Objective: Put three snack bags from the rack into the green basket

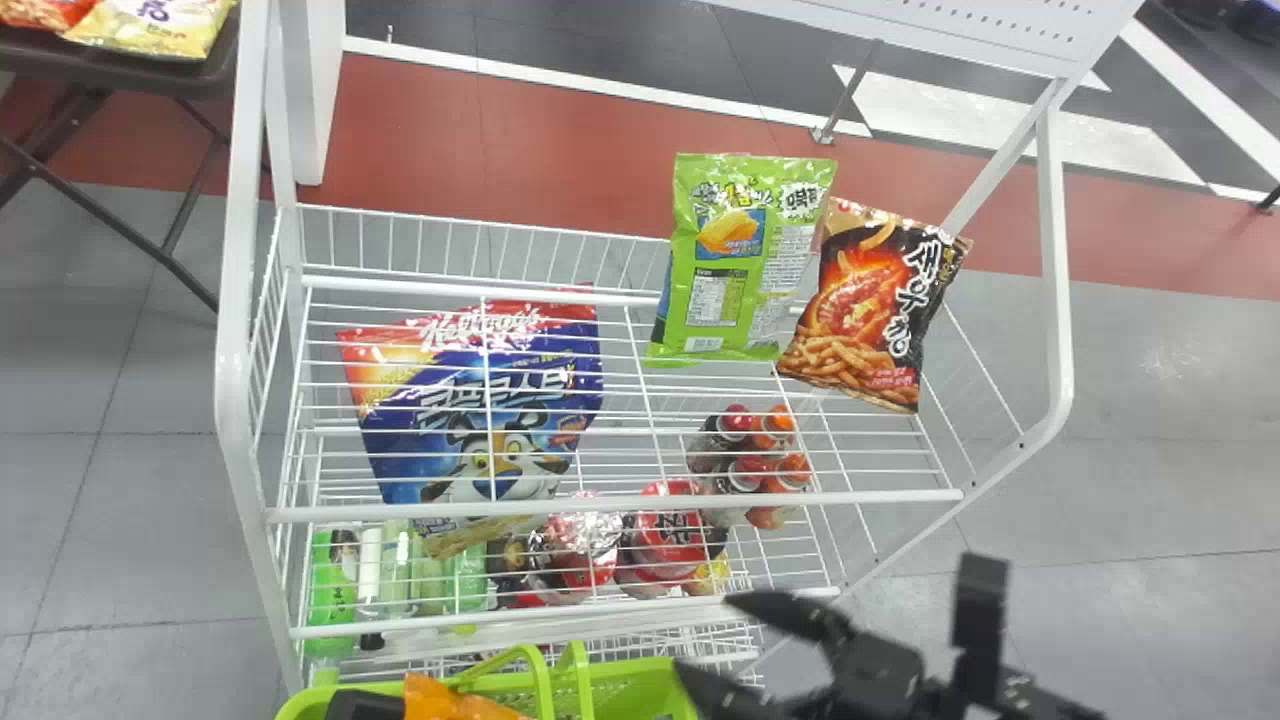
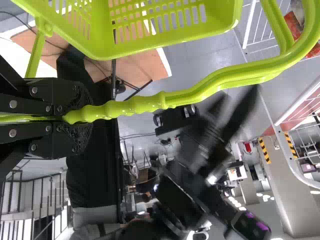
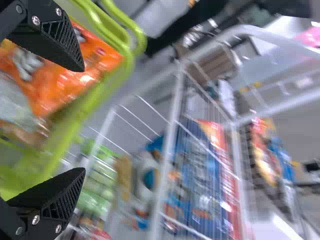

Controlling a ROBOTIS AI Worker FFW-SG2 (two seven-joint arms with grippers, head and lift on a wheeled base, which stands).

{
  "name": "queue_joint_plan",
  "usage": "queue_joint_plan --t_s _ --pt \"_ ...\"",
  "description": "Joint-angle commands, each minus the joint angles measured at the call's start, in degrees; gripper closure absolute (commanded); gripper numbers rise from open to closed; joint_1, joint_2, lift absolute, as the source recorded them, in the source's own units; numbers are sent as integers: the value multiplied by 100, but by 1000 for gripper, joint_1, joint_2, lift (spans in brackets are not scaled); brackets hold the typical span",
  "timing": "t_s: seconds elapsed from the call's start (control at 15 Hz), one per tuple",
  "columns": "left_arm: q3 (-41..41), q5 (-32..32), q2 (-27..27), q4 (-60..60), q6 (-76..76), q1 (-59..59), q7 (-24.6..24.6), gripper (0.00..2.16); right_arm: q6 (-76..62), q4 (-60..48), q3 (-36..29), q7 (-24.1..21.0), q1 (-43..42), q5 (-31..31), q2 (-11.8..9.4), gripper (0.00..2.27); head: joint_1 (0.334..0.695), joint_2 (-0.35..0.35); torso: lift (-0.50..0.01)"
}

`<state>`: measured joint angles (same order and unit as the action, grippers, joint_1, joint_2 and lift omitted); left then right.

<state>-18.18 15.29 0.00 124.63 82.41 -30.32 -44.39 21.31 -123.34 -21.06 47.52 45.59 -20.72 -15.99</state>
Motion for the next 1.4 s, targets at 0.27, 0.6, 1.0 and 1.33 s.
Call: queue_joint_plan --t_s 0.27,0.6,1.0,1.33 --pt "-28 -17 0 9 -19 -18 0 1416 -1502 267 -249 -1333 -842 -125 316 110 695 -350 0" --pt "-63 -70 -15 -35 -19 -27 0 1416 -1027 1067 -109 -2519 -2204 261 280 110 695 -350 0" --pt "-177 -158 -9 -61 122 70 -9 1416 -799 2174 58 -3284 -3144 727 157 110 695 -350 0" --pt "-265 -158 -9 -211 228 220 -9 1416 -992 3308 102 -3539 -3874 745 -194 110 695 -350 0"
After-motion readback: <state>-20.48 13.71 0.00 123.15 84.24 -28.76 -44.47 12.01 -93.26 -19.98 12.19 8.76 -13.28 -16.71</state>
